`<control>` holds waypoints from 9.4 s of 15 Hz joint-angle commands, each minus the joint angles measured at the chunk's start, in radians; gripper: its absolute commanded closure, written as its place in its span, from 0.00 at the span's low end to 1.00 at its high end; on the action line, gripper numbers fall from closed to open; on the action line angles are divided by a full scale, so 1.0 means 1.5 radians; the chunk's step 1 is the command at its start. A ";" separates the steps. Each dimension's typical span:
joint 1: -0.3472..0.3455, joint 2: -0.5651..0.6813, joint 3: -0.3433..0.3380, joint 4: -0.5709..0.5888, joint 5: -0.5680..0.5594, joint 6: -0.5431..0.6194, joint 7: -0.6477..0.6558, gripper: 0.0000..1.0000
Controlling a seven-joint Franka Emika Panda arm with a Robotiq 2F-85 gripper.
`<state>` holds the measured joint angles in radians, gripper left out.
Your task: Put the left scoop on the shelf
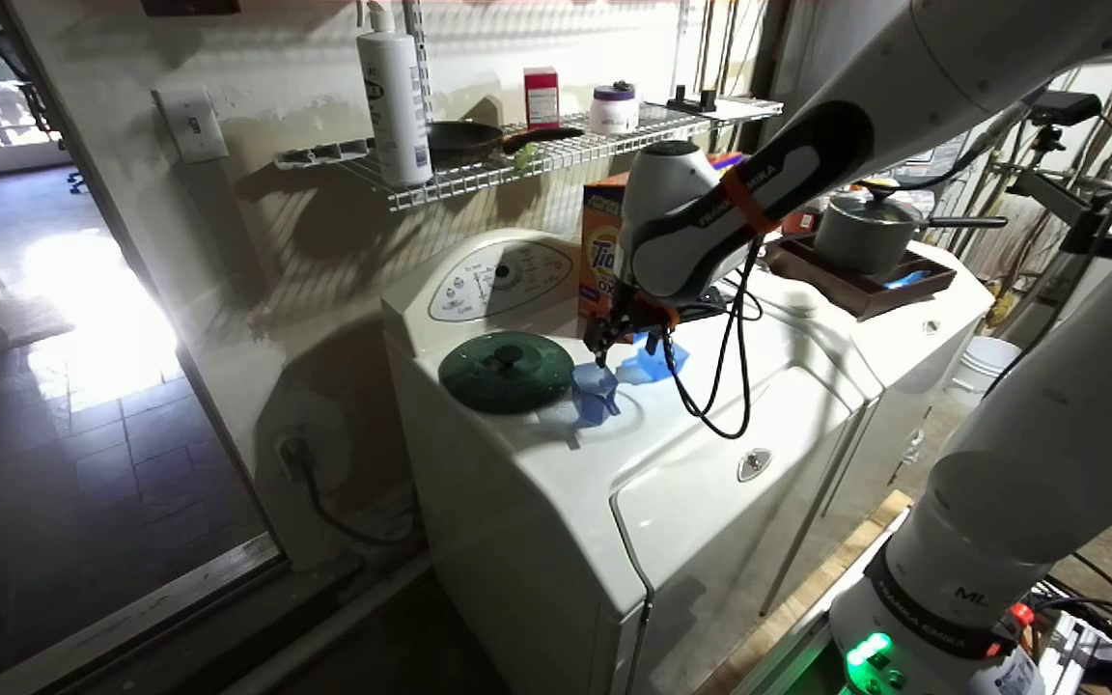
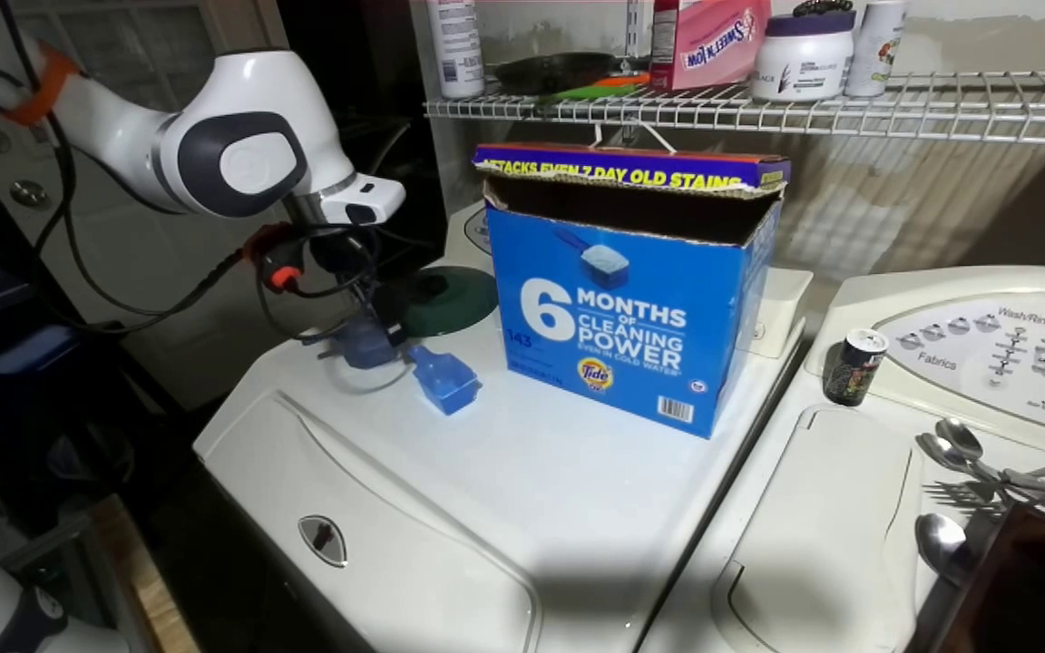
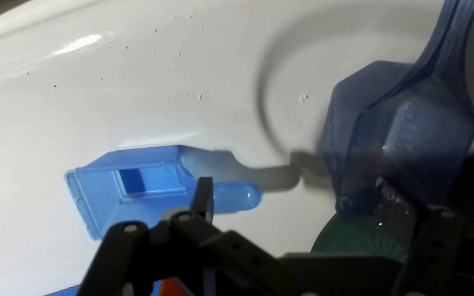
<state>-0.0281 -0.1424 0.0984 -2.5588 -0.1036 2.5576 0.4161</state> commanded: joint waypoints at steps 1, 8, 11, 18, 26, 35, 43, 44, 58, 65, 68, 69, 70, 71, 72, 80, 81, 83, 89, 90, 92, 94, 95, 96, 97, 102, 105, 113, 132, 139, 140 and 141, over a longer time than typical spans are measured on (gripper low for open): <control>0.000 0.042 -0.007 0.012 -0.006 0.056 0.014 0.00; 0.014 0.077 -0.015 0.024 0.034 0.123 -0.014 0.00; 0.025 0.083 -0.016 0.027 0.085 0.132 -0.049 0.00; 0.037 0.068 -0.015 0.029 0.153 0.098 -0.085 0.00; 0.032 0.069 -0.020 0.040 0.142 0.020 -0.077 0.05; 0.032 0.066 -0.024 0.050 0.129 -0.004 -0.066 0.00; 0.035 0.037 -0.023 0.045 0.149 -0.056 -0.084 0.00; 0.034 0.033 -0.023 0.045 0.143 -0.060 -0.080 0.00; 0.028 0.028 -0.019 0.054 0.094 -0.151 -0.061 0.00; 0.028 0.047 -0.021 0.058 0.061 -0.129 -0.066 0.29; 0.029 0.055 -0.023 0.056 0.067 -0.088 -0.068 0.50; 0.028 0.059 -0.024 0.056 0.066 -0.072 -0.068 0.58; 0.028 0.063 -0.025 0.055 0.069 -0.054 -0.067 0.64; 0.028 0.066 -0.026 0.055 0.070 -0.038 -0.066 0.70; 0.028 0.068 -0.027 0.055 0.071 -0.026 -0.066 0.78; 0.033 0.045 -0.025 0.049 0.062 0.008 -0.033 0.99; 0.031 0.016 -0.022 0.044 0.030 -0.008 0.005 0.99; 0.021 -0.042 -0.011 0.041 -0.047 -0.043 0.086 0.99; -0.033 -0.195 0.060 0.117 -0.209 -0.254 0.235 0.99; -0.042 -0.208 0.069 0.133 -0.235 -0.279 0.239 0.99; -0.062 -0.223 0.084 0.166 -0.292 -0.308 0.246 0.99; -0.083 -0.224 0.098 0.189 -0.356 -0.314 0.267 0.99; -0.092 -0.222 0.103 0.201 -0.389 -0.310 0.283 0.99; -0.057 -0.231 0.074 0.177 -0.335 -0.302 0.247 0.98; -0.061 -0.231 0.075 0.185 -0.358 -0.303 0.258 0.98; -0.066 -0.228 0.079 0.192 -0.376 -0.304 0.267 0.99; -0.080 -0.238 0.071 0.209 -0.421 -0.280 0.270 0.99; -0.128 -0.227 0.023 0.257 -0.726 -0.191 0.383 0.99; -0.079 -0.102 -0.124 0.355 -1.022 -0.178 0.656 0.99; -0.071 0.025 -0.144 0.481 -1.030 -0.152 0.747 0.99; -0.071 0.045 -0.144 0.506 -1.027 -0.147 0.749 0.99; -0.072 0.063 -0.143 0.526 -1.029 -0.144 0.757 0.99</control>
<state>-0.1488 -0.1537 -0.0981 -1.8984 -1.6152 2.3098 1.4982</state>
